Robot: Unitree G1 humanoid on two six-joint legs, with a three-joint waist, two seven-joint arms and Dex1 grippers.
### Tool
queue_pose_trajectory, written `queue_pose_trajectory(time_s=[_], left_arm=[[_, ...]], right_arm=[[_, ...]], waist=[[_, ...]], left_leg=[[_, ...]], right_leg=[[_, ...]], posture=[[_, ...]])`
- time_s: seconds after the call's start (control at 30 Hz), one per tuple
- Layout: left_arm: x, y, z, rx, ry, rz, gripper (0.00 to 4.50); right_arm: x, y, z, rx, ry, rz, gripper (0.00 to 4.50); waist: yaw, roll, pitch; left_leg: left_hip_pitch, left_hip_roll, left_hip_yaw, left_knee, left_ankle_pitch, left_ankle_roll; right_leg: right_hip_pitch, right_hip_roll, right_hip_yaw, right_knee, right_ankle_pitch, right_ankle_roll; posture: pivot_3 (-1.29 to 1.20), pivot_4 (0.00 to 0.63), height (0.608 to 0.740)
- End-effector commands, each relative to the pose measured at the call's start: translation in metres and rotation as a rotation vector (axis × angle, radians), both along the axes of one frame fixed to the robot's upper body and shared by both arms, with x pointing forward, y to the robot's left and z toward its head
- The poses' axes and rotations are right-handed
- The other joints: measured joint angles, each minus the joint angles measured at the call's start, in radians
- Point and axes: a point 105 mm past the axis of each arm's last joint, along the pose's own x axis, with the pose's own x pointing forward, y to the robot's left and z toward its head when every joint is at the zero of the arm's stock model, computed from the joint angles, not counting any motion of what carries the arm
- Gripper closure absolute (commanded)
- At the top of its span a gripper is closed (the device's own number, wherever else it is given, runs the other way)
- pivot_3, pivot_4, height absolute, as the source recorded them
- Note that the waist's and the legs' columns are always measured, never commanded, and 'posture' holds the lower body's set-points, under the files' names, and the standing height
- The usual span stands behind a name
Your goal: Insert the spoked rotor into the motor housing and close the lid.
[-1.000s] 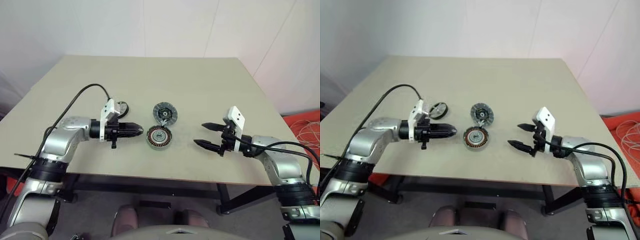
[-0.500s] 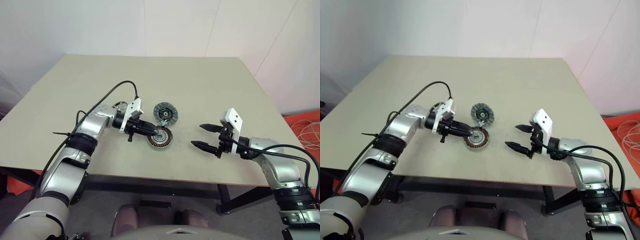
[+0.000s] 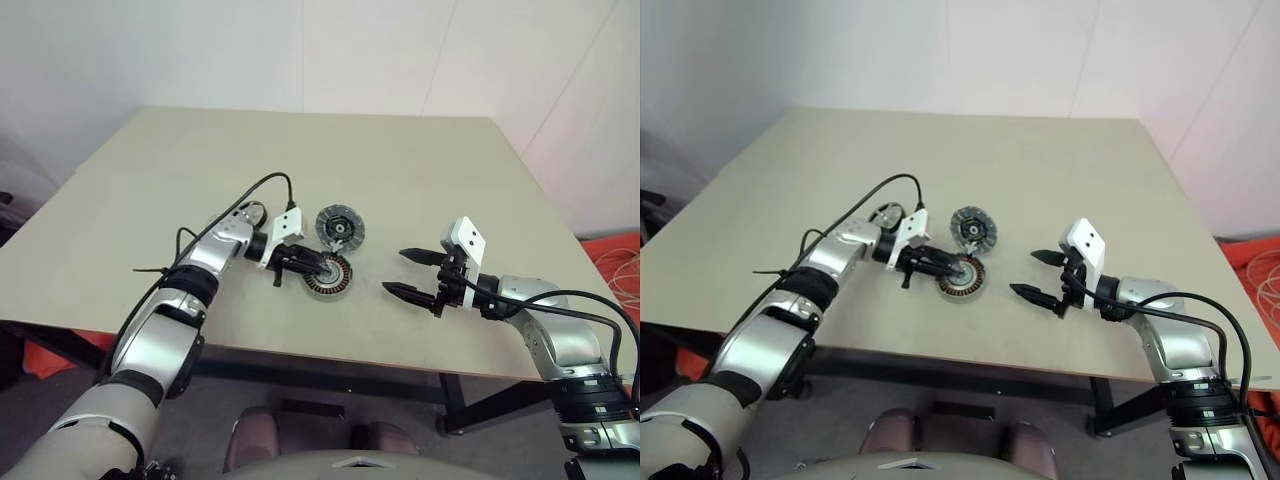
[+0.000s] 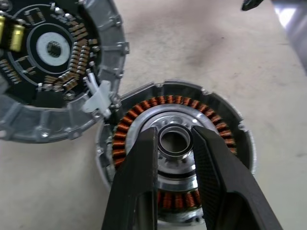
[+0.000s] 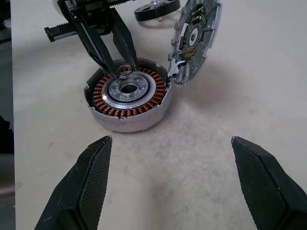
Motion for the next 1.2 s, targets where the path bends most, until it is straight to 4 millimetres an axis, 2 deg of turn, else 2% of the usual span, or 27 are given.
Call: queue_pose_trajectory(time_s=[0.03, 0.43, 1.1, 1.2], left_arm=[[0.0054, -0.0041, 0.0139, -0.029, -0.040, -0.002, 3.79], [0.0016, -0.0116, 0.0143, -0.045, -0.002, -0.025, 3.79], [0.0053, -0.0099, 0.0153, -0.026, 0.023, 0.001, 3.79], [0.0065, -0.0094, 0.0169, -0.031, 0.022, 0.007, 2.83]], right_arm=[[0.0000, -0.0004, 0.0131, -0.001, -0.053, 0.011, 0.00], [-0.0002, -0.0010, 0.0114, -0.009, -0.049, 0.012, 0.00], [-0.0001, -0.0018, 0.0111, -0.010, -0.051, 0.004, 0.00], [-0.0002, -0.0018, 0.0110, -0.010, -0.050, 0.004, 0.00]], waist=[[0.003, 0.000, 0.000], [0.004, 0.000, 0.000], [0.003, 0.000, 0.000], [0.003, 0.000, 0.000]], left_leg=[[0.000, 0.000, 0.000, 0.000, 0.000, 0.000], [0.000, 0.000, 0.000, 0.000, 0.000, 0.000], [0.000, 0.000, 0.000, 0.000, 0.000, 0.000], [0.000, 0.000, 0.000, 0.000, 0.000, 0.000]], right_leg=[[0.000, 0.000, 0.000, 0.000, 0.000, 0.000], [0.000, 0.000, 0.000, 0.000, 0.000, 0.000], [0.000, 0.000, 0.000, 0.000, 0.000, 0.000], [0.000, 0.000, 0.000, 0.000, 0.000, 0.000]], posture=[[0.00, 0.000, 0.740], [0.00, 0.000, 0.740], [0.00, 0.000, 0.740], [0.00, 0.000, 0.740]])
